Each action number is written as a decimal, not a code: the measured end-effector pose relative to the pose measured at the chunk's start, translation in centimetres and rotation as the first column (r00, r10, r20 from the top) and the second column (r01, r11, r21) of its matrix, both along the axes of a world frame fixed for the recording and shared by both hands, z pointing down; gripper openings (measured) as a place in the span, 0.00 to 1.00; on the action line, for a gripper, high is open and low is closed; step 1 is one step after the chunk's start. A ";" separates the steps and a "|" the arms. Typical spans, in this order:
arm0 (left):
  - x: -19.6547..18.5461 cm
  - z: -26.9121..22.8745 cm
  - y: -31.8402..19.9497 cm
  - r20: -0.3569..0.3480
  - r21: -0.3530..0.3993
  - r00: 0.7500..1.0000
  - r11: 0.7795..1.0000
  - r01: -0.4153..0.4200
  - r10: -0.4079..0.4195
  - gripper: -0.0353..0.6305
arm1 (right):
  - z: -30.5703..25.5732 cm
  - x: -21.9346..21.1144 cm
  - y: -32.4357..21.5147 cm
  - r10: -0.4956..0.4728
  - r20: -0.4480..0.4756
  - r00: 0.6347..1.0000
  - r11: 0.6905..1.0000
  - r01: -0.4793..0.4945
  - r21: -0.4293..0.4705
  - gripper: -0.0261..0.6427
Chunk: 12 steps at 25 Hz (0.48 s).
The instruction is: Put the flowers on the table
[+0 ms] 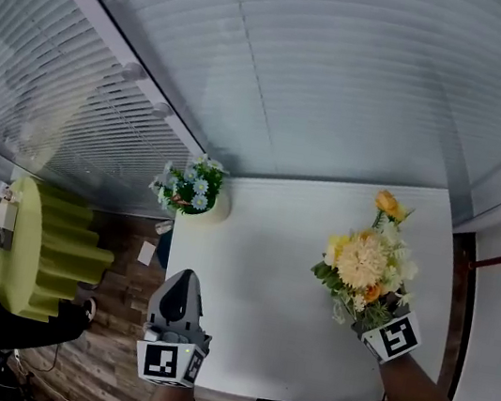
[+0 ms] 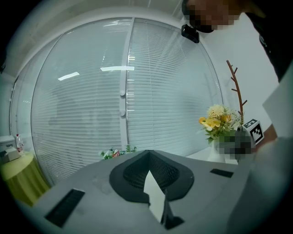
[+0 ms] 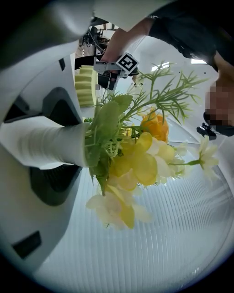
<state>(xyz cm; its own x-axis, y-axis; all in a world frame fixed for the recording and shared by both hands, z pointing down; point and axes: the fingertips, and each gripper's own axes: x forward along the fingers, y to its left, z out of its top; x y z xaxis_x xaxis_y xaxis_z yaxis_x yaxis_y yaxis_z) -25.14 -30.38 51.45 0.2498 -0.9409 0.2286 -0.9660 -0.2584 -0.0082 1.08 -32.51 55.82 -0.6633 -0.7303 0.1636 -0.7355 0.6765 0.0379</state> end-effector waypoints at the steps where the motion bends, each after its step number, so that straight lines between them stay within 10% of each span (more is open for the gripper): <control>1: -0.2 0.0 0.2 0.005 -0.003 1.000 1.000 0.002 -0.002 0.05 | -0.1 0.1 0.0 0.006 0.002 1.000 1.000 -0.006 0.003 0.44; 12: -0.9 -0.4 1.2 0.050 0.026 0.999 1.000 -0.007 0.006 0.05 | 0.8 -0.3 0.4 -0.006 -0.002 1.000 1.000 0.006 -0.029 0.50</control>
<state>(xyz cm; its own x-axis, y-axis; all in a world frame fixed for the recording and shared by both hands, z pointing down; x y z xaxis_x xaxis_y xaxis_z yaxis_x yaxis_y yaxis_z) -26.03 -29.13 51.05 0.2448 -0.9451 0.2162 -0.9625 -0.2639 -0.0636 0.79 -32.10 56.62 -0.6675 -0.7210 0.1862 -0.7312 0.6819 0.0194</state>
